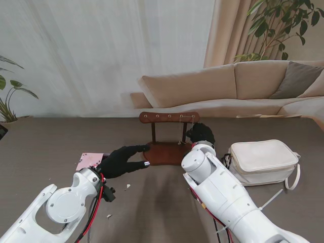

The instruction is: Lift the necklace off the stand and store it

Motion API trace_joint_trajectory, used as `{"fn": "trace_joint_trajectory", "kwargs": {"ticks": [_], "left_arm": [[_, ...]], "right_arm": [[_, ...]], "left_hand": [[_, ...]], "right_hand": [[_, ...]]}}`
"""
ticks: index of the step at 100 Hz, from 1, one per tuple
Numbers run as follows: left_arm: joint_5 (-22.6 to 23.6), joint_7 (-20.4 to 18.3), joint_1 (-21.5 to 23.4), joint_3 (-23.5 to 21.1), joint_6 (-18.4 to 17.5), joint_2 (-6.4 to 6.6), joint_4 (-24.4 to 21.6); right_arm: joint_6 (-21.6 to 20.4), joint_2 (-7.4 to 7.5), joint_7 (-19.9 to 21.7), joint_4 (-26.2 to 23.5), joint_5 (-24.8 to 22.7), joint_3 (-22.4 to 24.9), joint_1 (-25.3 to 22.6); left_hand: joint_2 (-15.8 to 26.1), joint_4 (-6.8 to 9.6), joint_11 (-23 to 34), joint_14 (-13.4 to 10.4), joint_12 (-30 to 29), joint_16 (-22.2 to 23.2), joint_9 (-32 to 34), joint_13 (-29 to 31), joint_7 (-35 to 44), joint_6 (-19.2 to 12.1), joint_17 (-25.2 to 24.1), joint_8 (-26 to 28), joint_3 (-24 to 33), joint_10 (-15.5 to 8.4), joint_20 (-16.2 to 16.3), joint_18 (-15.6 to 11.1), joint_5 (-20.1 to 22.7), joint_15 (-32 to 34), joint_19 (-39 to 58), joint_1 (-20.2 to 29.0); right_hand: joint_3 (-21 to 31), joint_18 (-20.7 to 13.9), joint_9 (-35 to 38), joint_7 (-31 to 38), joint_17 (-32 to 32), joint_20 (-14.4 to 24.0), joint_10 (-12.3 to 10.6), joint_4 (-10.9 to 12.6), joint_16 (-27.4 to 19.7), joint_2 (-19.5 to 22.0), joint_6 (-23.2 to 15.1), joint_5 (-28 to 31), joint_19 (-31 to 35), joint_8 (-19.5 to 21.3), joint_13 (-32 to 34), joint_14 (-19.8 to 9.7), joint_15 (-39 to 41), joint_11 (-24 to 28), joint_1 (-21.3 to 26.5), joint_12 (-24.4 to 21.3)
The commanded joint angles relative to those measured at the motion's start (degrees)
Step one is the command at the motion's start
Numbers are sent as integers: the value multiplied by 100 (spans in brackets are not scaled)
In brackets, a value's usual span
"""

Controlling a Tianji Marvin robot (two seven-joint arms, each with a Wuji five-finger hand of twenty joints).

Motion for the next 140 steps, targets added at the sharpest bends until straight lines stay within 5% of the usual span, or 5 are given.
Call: {"fn": "trace_joint_trajectory", "kwargs": {"ticks": [1, 41, 140], "left_arm": [[-34, -124, -2, 7, 21, -9, 6], [-73, -141, -37, 35, -13, -7, 42], [-176, -251, -113, 103, -57, 11, 105]], "right_arm": [[-41, -16, 54, -171, 28, 28, -33], [22, 98, 75, -747, -17, 225, -254], [356, 239, 209, -1584, -59, 587, -493]], "left_hand": [[155, 103, 6, -45, 59, -82, 61, -14, 2, -42, -107, 4, -140, -44, -16, -328, 2, -13, -86, -14], [190, 110, 7, -40, 59, -108, 73, -4, 2, -32, -101, 4, -207, -46, -11, -324, 14, -12, -83, 8], [245, 127, 2, -37, 60, -123, 66, -4, 0, -35, -88, 5, -322, -40, 0, -321, 14, -15, -75, 53]], "right_hand": [[360, 157, 267, 167, 727, -113, 79, -184, 130, -262, -128, 124, 264, 194, 335, 50, 328, 187, 147, 186], [686, 261, 761, 184, 999, -124, 124, -222, 179, -525, -18, 480, 326, 596, 333, 36, 804, 89, 105, 349], [854, 667, 1447, 27, 1534, -238, 454, -252, 391, -705, 452, 688, 232, 688, 331, 81, 1264, -560, 192, 157]]}}
